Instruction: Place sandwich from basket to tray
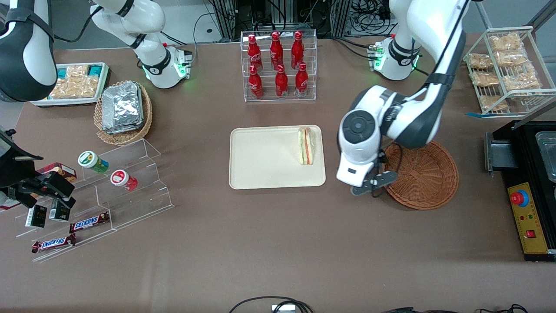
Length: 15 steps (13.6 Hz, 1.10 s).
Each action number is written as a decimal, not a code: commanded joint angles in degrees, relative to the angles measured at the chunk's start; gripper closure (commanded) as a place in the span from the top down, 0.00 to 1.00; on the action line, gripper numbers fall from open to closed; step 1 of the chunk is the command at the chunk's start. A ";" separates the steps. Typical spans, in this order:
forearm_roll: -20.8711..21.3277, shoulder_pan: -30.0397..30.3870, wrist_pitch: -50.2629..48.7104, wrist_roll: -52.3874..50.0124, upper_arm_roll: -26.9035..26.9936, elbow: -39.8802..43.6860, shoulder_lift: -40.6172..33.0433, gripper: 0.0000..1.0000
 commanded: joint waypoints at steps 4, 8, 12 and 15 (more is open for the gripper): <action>-6.79 -0.37 -6.16 20.01 11.31 -0.60 -6.99 1.00; -9.60 -0.37 -10.73 35.56 19.04 -0.69 -11.55 1.00; -10.32 -0.20 -11.97 46.48 23.97 -3.23 -18.23 1.00; -10.75 -0.11 -14.25 50.62 25.04 -3.33 -20.70 1.00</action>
